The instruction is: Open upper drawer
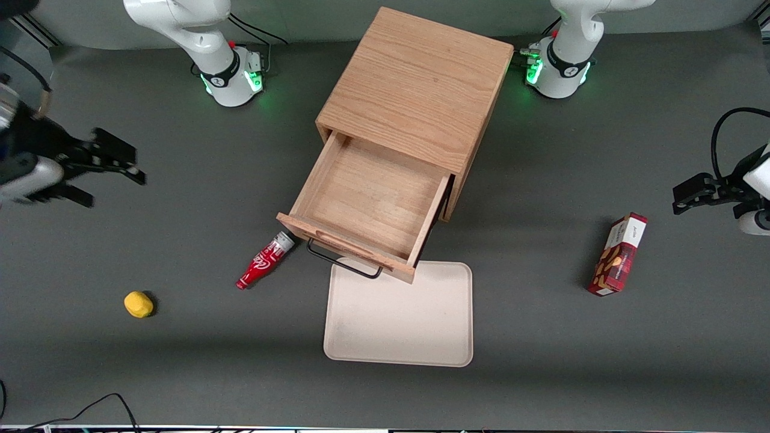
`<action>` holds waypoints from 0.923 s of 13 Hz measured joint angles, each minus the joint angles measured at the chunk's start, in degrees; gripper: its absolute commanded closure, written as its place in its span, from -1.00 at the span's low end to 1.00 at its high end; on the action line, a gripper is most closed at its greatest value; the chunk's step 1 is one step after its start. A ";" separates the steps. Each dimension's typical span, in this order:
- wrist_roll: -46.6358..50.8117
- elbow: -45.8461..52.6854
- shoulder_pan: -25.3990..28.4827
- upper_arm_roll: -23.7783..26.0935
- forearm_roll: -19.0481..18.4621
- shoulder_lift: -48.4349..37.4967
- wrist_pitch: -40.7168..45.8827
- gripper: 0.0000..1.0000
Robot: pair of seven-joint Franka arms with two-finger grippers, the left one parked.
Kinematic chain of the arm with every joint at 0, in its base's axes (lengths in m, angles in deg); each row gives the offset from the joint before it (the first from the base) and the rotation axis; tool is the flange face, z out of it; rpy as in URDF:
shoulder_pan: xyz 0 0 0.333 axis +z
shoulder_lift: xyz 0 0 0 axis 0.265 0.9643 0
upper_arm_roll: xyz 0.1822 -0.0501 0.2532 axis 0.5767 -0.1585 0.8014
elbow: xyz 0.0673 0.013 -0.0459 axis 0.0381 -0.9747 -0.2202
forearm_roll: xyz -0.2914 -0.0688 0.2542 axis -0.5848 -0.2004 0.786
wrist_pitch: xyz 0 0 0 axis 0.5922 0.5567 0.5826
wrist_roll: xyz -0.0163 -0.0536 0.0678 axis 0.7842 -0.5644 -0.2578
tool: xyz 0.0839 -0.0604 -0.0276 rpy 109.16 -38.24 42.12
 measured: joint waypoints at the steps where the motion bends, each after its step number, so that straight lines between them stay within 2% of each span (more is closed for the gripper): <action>1: -0.03 -2.03 -0.03 -2.32 -0.80 -2.01 -0.08 -1.00; 5: 1.09 -3.61 -0.22 -8.48 -1.77 -3.58 -0.24 -1.00; 12: 8.57 -4.27 -0.17 -9.32 -2.63 -3.45 -0.24 -1.00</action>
